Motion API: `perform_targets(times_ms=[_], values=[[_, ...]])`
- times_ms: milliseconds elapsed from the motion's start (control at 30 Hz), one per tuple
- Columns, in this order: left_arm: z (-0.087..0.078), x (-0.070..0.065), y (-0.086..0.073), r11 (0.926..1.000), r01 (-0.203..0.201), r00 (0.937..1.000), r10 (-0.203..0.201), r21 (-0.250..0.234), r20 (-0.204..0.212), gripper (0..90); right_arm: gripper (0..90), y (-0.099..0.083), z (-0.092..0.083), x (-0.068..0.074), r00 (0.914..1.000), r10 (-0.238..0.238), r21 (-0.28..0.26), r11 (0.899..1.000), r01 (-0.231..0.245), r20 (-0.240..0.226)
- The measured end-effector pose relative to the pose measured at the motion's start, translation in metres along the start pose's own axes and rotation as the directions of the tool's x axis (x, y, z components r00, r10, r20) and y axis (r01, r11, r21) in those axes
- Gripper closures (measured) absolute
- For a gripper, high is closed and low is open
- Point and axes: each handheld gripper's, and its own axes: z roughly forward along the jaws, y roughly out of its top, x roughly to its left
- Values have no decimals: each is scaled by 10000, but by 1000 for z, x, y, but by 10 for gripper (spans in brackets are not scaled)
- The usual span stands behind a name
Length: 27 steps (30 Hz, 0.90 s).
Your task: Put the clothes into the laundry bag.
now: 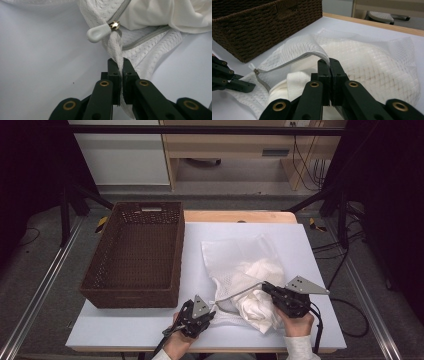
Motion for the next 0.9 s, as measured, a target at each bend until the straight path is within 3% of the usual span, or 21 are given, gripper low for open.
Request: perform_targets(times_ms=[100,167,200,233,300,333,367,500,633,767,900], values=[[1,1,-3,10000,-26,10000,27,-52,43,872,829,-1,-1,0,10000,20,-35,10000,-20,75],[2,1,-4,10000,-5,10000,6,-99,55,871,714,0,-1,1,9999,50,-71,10000,-49,133],[2,1,-4,9999,-78,10000,78,-93,24,870,580,1,-4,3,9997,-58,-32,10000,59,222],[2,0,-5,9999,-130,9999,130,-56,-24,870,580,1,-4,3,9997,-58,-32,10000,59,222],[4,0,-7,9998,-173,9998,173,-82,-21,868,429,3,-12,9,9988,-265,-52,9996,268,414],[5,0,-8,9997,-224,9997,224,-59,-41,868,429,3,-12,9,9988,-265,-52,9996,268,414],[5,0,-9,9997,-178,9998,178,-175,-15,867,372,4,-17,14,9983,-303,-177,9994,312,501],[5,1,-11,9994,-120,9999,119,-318,-10,867,372,4,-24,20,9993,-260,-140,9996,264,256],[6,0,-12,9992,-111,9999,108,-385,-76,865,465,-9,-27,27,9997,-191,561,9982,201,-180],[6,1,-13,9992,-8,10000,8,-407,-14,865,499,-24,-22,28,9998,67,1130,9936,-47,-172],[6,1,-13,9990,59,10000,-58,-442,16,865,520,-32,-11,29,10000,-71,1664,9860,64,37]])
